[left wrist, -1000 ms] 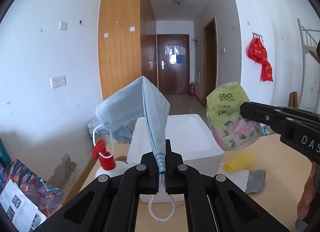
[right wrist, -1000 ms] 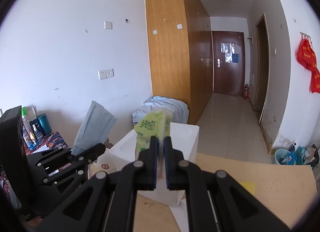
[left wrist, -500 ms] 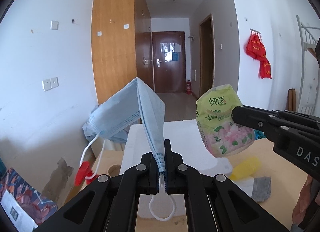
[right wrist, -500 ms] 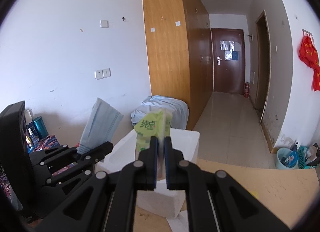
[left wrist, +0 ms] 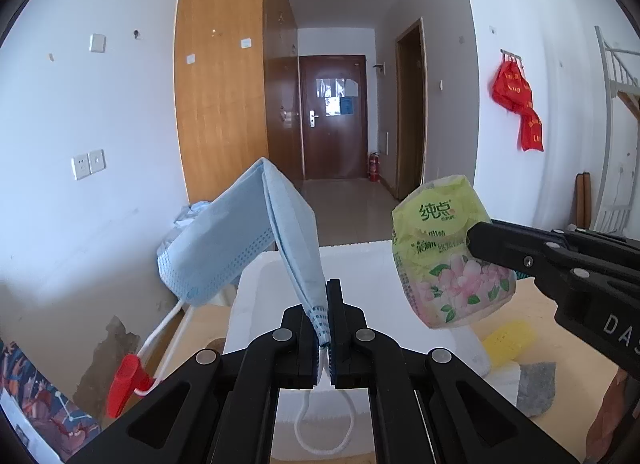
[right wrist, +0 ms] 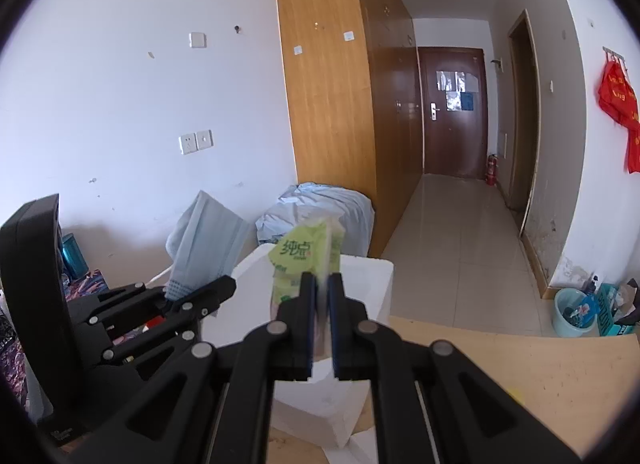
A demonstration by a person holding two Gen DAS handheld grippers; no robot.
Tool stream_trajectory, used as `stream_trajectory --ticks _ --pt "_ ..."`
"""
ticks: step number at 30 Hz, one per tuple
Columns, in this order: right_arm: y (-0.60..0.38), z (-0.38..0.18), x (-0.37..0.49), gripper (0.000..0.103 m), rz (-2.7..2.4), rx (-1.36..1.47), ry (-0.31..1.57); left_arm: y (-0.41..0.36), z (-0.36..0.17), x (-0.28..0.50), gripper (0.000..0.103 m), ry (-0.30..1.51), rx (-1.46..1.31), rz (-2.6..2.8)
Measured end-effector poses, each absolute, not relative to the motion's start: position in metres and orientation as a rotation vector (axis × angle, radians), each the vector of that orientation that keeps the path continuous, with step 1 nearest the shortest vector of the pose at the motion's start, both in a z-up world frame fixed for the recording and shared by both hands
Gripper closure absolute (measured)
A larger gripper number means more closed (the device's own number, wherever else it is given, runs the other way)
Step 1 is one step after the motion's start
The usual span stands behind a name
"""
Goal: Organize soft objects
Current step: 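Carry both items over the white foam box and open the left gripper, then lower the tissue pack into the foam box and open the right gripper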
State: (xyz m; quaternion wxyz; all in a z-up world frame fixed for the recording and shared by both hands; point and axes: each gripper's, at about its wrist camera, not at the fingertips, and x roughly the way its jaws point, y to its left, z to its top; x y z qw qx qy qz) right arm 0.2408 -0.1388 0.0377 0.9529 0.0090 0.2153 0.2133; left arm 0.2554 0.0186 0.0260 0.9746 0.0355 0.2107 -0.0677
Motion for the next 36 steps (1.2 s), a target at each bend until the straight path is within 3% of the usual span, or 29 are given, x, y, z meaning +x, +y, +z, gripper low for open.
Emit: stream_trajectory --ticks 27,30,32,36 --pt "-0.132 0.037 0.254 0.094 0.410 0.023 0.460 0.011 0.001 0.285 0.096 0.499 0.094 -0.159" --pt "-0.132 0.036 0.254 0.094 0.411 0.025 0.462 0.013 0.002 0.284 0.074 0.503 0.090 -0.165" --pt "-0.131 0.036 0.254 0.094 0.411 0.023 0.461 0.014 0.004 0.282 0.035 0.493 0.083 -0.155" --pt "-0.132 0.037 0.255 0.094 0.412 0.029 0.456 0.016 0.009 0.272 0.024 0.429 0.086 -0.140"
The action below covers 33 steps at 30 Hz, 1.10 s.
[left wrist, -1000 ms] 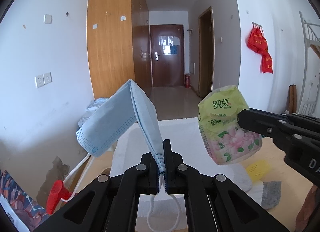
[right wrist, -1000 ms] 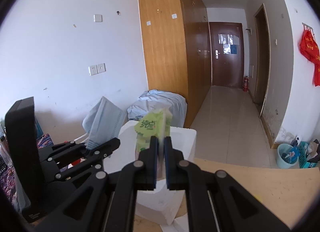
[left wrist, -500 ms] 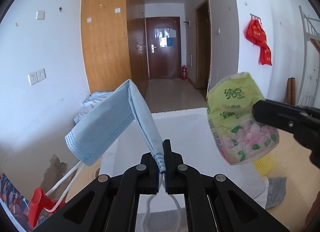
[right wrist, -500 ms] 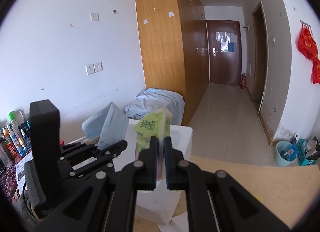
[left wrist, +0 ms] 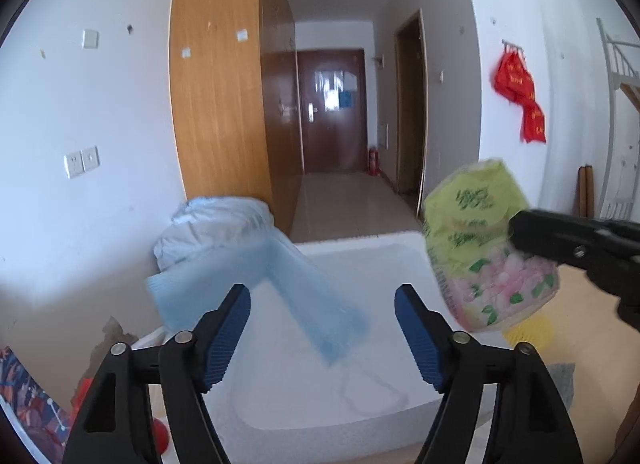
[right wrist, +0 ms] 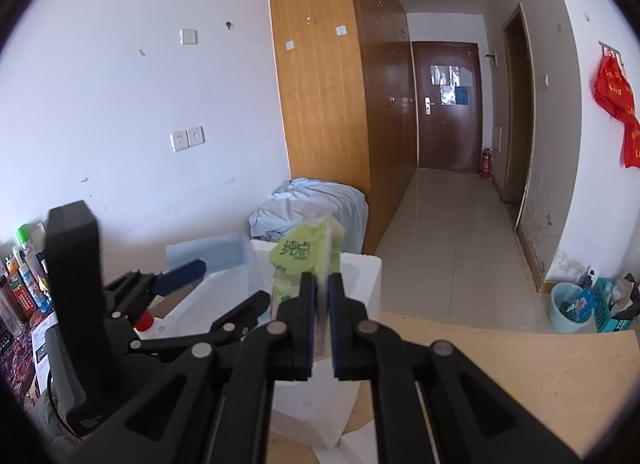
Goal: Organize soft objects
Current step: 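Lower the tissue pack into the foam box and open the right gripper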
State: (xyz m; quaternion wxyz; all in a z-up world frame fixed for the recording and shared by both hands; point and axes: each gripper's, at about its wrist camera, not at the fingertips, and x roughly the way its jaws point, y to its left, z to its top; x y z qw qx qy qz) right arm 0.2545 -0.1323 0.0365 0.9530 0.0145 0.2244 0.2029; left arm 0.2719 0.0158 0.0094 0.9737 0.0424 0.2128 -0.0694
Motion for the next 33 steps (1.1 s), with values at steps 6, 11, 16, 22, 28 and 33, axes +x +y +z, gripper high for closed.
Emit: stream_trajectory --ticks 6,11,16,22,28,33 --pt "-0.134 0.036 0.255 0.094 0.412 0.032 0.455 0.016 0.011 0.265 0.011 0.407 0.104 -0.120" --pt "-0.135 0.036 0.255 0.094 0.412 0.030 0.453 0.017 0.013 0.263 0.010 0.404 0.104 -0.108" --pt "-0.135 0.035 0.255 0.094 0.415 0.031 0.452 0.012 0.015 0.257 0.010 0.394 0.120 -0.112" --pt "-0.138 0.037 0.255 0.094 0.414 0.036 0.448 0.016 0.018 0.256 0.006 0.380 0.113 -0.080" --pt "-0.138 0.037 0.255 0.094 0.421 0.034 0.454 0.025 0.024 0.251 0.006 0.378 0.094 -0.068" --pt "-0.136 0.036 0.257 0.094 0.430 0.033 0.466 0.034 0.031 0.232 0.001 0.355 0.107 -0.048"
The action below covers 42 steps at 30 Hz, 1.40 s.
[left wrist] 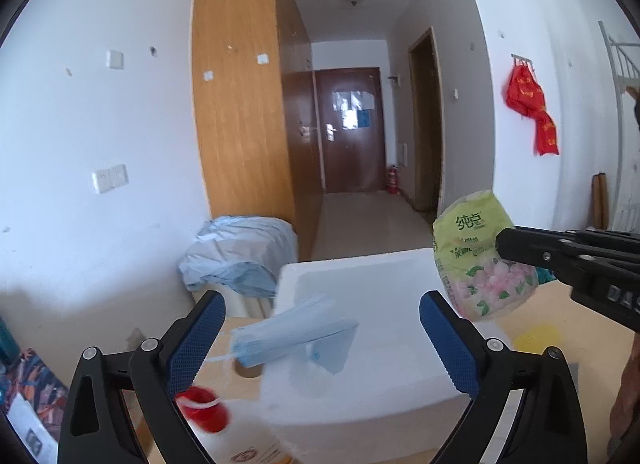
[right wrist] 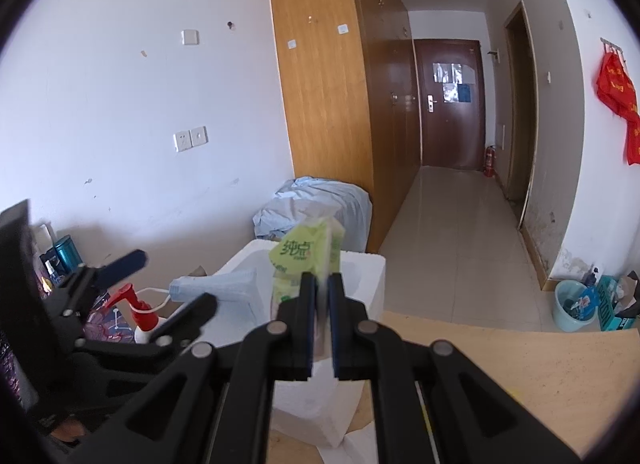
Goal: Organize soft objects
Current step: 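Lower the tissue pack into the foam box and open the right gripper, then grasp the blue mask inside the foam box with the right gripper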
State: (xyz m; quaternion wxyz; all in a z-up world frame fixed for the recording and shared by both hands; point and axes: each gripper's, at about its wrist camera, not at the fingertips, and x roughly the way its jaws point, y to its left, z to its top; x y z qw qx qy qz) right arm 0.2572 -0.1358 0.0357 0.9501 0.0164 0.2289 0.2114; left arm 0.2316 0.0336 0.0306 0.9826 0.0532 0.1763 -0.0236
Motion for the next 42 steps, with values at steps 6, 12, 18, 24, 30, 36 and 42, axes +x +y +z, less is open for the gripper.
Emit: stream_trajectory --ticks 6,12,18,24,30,36,42 --pt "-0.127 0.035 0.264 0.094 0.450 0.031 0.475 0.043 0.029 0.218 0.001 0.346 0.128 -0.025" --pt "-0.116 0.031 0.271 0.094 0.459 0.010 0.485 0.052 0.024 0.217 0.001 0.358 0.103 -0.007" --pt "-0.109 0.025 0.281 0.094 0.466 -0.001 0.513 0.062 0.021 0.217 0.001 0.368 0.066 0.006" --pt "-0.106 0.021 0.290 0.094 0.469 0.002 0.533 0.071 0.021 0.212 0.001 0.369 0.047 0.010" --pt "-0.108 0.016 0.294 0.074 0.465 0.012 0.557 0.073 0.021 0.210 0.001 0.371 0.037 0.008" --pt "-0.106 0.020 0.287 0.036 0.442 -0.001 0.515 0.078 0.021 0.211 0.001 0.378 0.024 0.010" --pt "-0.097 0.019 0.285 0.036 0.451 -0.023 0.521 0.083 0.020 0.206 0.001 0.379 0.018 0.012"
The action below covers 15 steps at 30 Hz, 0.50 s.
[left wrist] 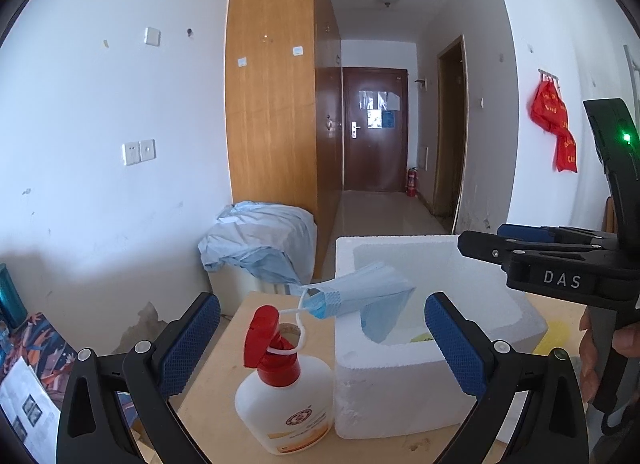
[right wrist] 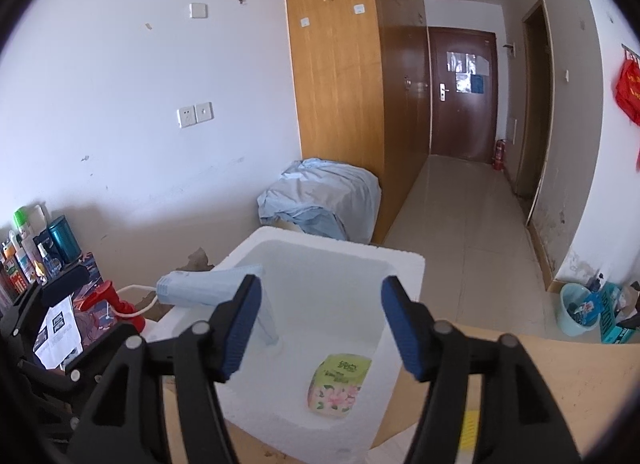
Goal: Organize soft objects
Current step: 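Grasp the blue mask inside the foam box with the right gripper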
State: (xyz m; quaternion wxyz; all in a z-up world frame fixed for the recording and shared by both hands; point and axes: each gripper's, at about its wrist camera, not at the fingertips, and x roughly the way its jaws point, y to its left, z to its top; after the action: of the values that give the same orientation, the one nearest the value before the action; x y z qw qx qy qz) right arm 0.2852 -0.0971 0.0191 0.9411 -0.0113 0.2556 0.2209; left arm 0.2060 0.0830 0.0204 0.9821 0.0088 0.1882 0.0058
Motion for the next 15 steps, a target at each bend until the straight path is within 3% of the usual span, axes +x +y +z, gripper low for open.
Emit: stream_trajectory --ticks 15 --pt "-0.066 0.007 0.289 0.036 0.526 -0.067 0.570 0.101 0.014 0.184 0.001 0.380 -0.007 0.027"
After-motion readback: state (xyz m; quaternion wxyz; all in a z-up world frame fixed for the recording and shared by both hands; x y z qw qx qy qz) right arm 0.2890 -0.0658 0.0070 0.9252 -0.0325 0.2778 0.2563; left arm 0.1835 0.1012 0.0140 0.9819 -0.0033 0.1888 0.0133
